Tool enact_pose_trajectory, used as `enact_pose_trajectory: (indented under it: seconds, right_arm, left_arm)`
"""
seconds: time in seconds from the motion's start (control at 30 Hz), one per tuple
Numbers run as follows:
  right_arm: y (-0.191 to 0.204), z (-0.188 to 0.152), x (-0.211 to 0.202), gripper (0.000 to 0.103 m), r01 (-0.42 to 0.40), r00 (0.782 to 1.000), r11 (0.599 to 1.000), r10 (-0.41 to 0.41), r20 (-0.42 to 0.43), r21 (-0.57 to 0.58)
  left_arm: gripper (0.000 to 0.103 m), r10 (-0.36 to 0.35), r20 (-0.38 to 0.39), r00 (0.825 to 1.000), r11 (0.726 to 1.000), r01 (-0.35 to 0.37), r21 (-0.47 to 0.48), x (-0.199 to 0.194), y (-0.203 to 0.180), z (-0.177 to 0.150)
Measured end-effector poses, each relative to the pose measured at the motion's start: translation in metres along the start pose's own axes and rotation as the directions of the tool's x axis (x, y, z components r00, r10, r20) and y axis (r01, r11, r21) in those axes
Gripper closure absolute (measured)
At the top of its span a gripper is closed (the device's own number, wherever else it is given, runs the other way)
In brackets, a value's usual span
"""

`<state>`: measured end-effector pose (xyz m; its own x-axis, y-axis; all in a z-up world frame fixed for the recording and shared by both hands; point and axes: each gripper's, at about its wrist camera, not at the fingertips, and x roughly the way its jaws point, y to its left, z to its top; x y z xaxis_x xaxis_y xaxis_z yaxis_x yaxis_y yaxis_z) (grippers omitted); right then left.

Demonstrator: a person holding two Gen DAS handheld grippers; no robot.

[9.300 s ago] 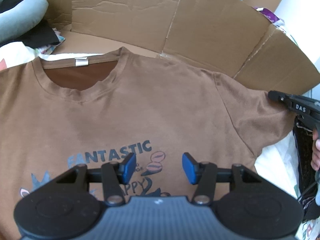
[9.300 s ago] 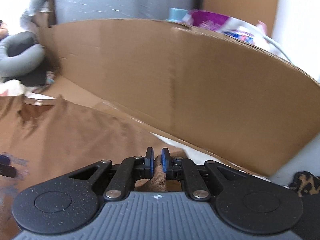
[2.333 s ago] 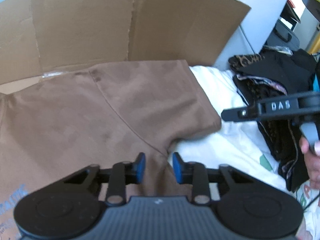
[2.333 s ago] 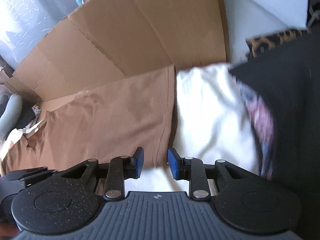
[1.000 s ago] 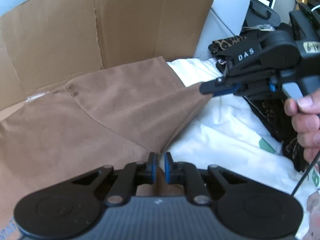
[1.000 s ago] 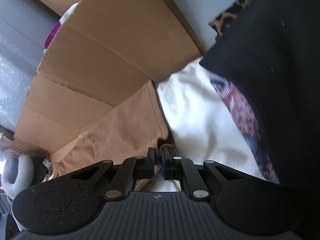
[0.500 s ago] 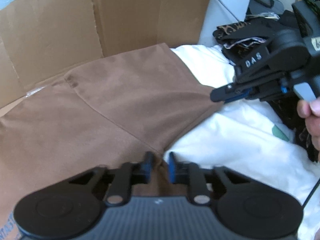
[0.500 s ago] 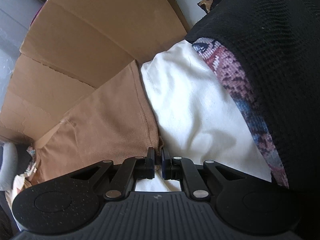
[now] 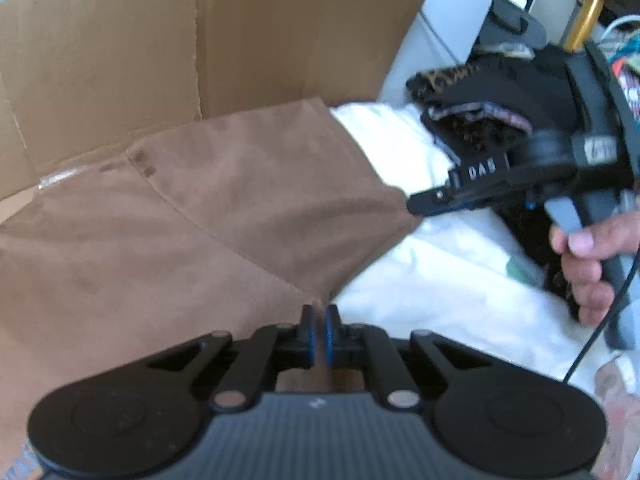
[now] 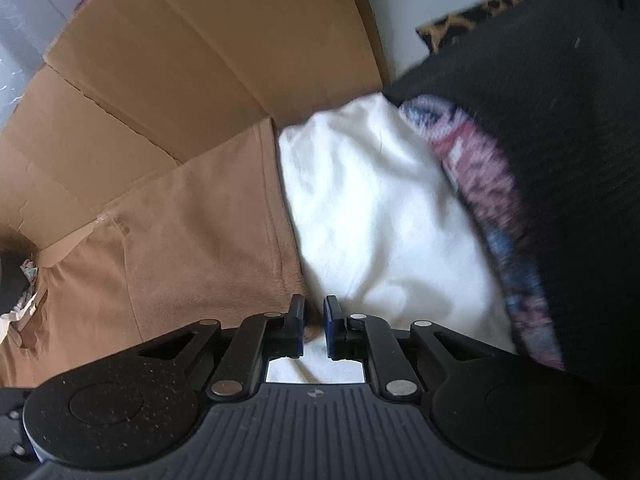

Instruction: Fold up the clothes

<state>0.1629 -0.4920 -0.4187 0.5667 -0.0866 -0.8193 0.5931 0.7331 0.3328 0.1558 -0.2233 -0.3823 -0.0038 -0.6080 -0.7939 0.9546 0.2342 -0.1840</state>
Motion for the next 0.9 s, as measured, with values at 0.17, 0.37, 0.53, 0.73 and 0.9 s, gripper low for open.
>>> enact_pose_trajectory:
  seconds: [0.17, 0.37, 0.53, 0.73, 0.9]
  right_arm:
    - [0.009, 0.007, -0.009, 0.093, -0.016, 0.998, 0.998, 0.021, 0.067, -0.064]
    - [0.03, 0.016, 0.0, 0.092, -0.069, 0.995, 0.984, 0.079, 0.053, -0.162]
    - [0.048, 0.007, 0.022, 0.084, -0.106, 0.994, 0.955, 0.107, -0.009, -0.276]
    - [0.039, 0.002, 0.027, 0.079, -0.022, 1.0, 0.946, 0.026, 0.01, -0.322]
    - [0.031, 0.002, 0.019, 0.078, 0.054, 0.998, 0.959, -0.047, 0.033, -0.278]
  left_arm:
    - [0.091, 0.013, 0.04, 0.999, 0.998, -0.011, -0.058, 0.007, 0.006, 0.007]
    - [0.091, 0.01, 0.025, 1.0, 0.99, -0.006, -0.14, 0.026, 0.013, 0.004]
    - [0.091, 0.0, 0.013, 1.0, 0.983, 0.002, -0.182, 0.033, 0.018, -0.002]
    - [0.091, -0.011, 0.012, 1.0, 0.983, 0.013, -0.183, 0.028, 0.019, -0.003]
    - [0.089, -0.01, -0.001, 1.0, 0.984, 0.01, -0.178, 0.02, 0.014, -0.001]
